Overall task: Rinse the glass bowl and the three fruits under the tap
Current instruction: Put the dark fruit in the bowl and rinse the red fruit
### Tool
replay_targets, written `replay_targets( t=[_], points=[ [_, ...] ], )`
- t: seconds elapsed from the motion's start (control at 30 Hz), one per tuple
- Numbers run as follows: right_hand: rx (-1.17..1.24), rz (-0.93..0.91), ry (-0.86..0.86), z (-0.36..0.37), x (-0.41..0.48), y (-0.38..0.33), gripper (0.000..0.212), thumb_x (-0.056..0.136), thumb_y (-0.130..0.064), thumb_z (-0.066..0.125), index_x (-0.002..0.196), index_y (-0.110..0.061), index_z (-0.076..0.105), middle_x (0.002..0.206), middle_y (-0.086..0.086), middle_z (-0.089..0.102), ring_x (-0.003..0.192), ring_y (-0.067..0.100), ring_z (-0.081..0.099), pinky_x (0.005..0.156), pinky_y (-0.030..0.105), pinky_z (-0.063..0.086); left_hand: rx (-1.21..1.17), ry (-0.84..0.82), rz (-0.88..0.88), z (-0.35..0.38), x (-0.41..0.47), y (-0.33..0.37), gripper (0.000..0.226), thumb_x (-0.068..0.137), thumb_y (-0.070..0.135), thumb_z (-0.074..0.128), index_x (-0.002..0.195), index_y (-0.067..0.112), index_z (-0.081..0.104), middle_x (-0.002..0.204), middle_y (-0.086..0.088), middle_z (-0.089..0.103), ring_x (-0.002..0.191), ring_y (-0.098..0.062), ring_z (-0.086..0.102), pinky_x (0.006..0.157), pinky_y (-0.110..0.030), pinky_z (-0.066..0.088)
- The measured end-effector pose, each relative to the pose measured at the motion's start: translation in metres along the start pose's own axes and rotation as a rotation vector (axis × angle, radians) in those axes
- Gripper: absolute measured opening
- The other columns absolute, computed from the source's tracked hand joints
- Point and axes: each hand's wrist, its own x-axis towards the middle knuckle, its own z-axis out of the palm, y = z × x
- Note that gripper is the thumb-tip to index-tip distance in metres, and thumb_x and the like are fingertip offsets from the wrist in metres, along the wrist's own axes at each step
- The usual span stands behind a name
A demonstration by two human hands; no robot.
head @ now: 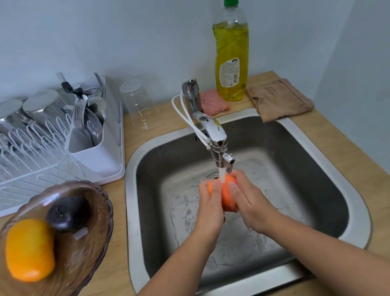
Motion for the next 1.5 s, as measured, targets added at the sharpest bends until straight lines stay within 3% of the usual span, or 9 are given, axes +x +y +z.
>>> replay_targets(
  t=[0.23,0.43,0.53,0.67,0.9,1.1,1.17,1.33,1.5],
  points=[
    [0.295,0.482,-0.07,-0.01,0.013,-0.011,0.04,0.099,-0.052,0.022,0.105,-0.027,0.053,0.076,0.011,0.061,0.046,0.019,0.056,0.036,0.021,0.036,0.646,-0.004,0.463,-0.012,-0.015,-0.014,0.056,0.087,0.062,0.027,0.132,0.029,0.027,0.125,0.008,0.031,0.099,-0.004,0.046,0.08,-0.019,0.046],
    [0.105,0.052,0.103,-0.005,0.003,-0.005,0.031,0.091,-0.055,0.027,0.101,-0.04,0.052,0.084,-0.007,0.056,0.068,0.008,0.056,0.053,0.015,0.043,-0.038,-0.036,-0.005,0.0,-0.008,0.003,0.034,0.099,0.055,0.024,0.123,0.034,0.036,0.09,-0.006,0.054,0.063,-0.011,0.051,0.051,-0.02,0.043],
    [-0.05,0.033,0.037,-0.008,0.004,0.001,0.037,0.089,-0.056,0.029,0.112,-0.037,0.052,0.086,-0.009,0.059,0.074,0.01,0.06,0.062,0.027,0.051,0.09,-0.032,0.023,-0.004,-0.007,0.002,0.031,0.1,0.048,0.029,0.123,0.03,0.04,0.099,-0.006,0.055,0.07,-0.011,0.053,0.056,-0.022,0.045],
    [0.167,0.356,-0.089,-0.007,0.008,-0.009,0.032,0.1,-0.04,0.033,0.105,-0.024,0.06,0.079,0.006,0.059,0.053,0.018,0.058,0.036,0.024,0.042,0.533,-0.067,0.354,-0.011,-0.008,-0.016,0.035,0.097,0.04,0.038,0.131,0.033,0.035,0.118,0.007,0.048,0.102,-0.005,0.05,0.088,-0.029,0.047],
    [-0.291,0.014,0.046,0.001,0.0,-0.004,0.032,0.099,-0.041,0.023,0.094,-0.031,0.053,0.086,-0.008,0.059,0.076,0.01,0.056,0.066,0.028,0.042,0.165,-0.084,-0.157,-0.009,0.0,0.004,0.037,0.097,0.054,0.028,0.114,0.026,0.045,0.084,-0.005,0.051,0.062,-0.016,0.046,0.045,-0.023,0.036],
    [0.309,0.768,-0.042,-0.002,0.014,-0.012,0.046,0.098,-0.052,0.024,0.105,-0.016,0.053,0.063,0.013,0.059,0.043,0.02,0.051,0.037,0.022,0.035,0.429,-0.081,0.321,-0.013,-0.01,-0.014,0.022,0.101,0.041,0.034,0.122,0.037,0.031,0.123,0.003,0.042,0.103,-0.002,0.046,0.082,-0.013,0.039],
    [0.255,0.717,-0.004,-0.001,0.014,-0.013,0.043,0.099,-0.047,0.024,0.104,-0.016,0.053,0.066,0.013,0.058,0.045,0.021,0.052,0.038,0.022,0.037,0.346,-0.074,0.244,-0.012,-0.008,-0.016,0.022,0.099,0.045,0.032,0.119,0.037,0.034,0.12,0.001,0.044,0.1,-0.005,0.048,0.082,-0.019,0.044],
    [-0.116,0.079,0.031,0.0,0.002,-0.007,0.034,0.096,-0.045,0.022,0.113,-0.034,0.05,0.099,-0.005,0.058,0.083,0.011,0.055,0.066,0.025,0.044,0.025,-0.113,-0.312,-0.015,0.002,0.001,0.043,0.097,0.059,0.023,0.112,0.026,0.046,0.071,-0.004,0.046,0.052,-0.01,0.038,0.048,-0.022,0.033],
    [0.165,0.456,-0.031,-0.003,0.008,-0.007,0.035,0.1,-0.046,0.023,0.114,-0.029,0.051,0.085,0.007,0.058,0.057,0.018,0.052,0.04,0.022,0.038,0.301,-0.096,0.057,-0.011,-0.009,-0.01,0.041,0.1,0.048,0.03,0.137,0.031,0.029,0.12,0.002,0.046,0.097,-0.012,0.051,0.08,-0.026,0.043]
  ],
)
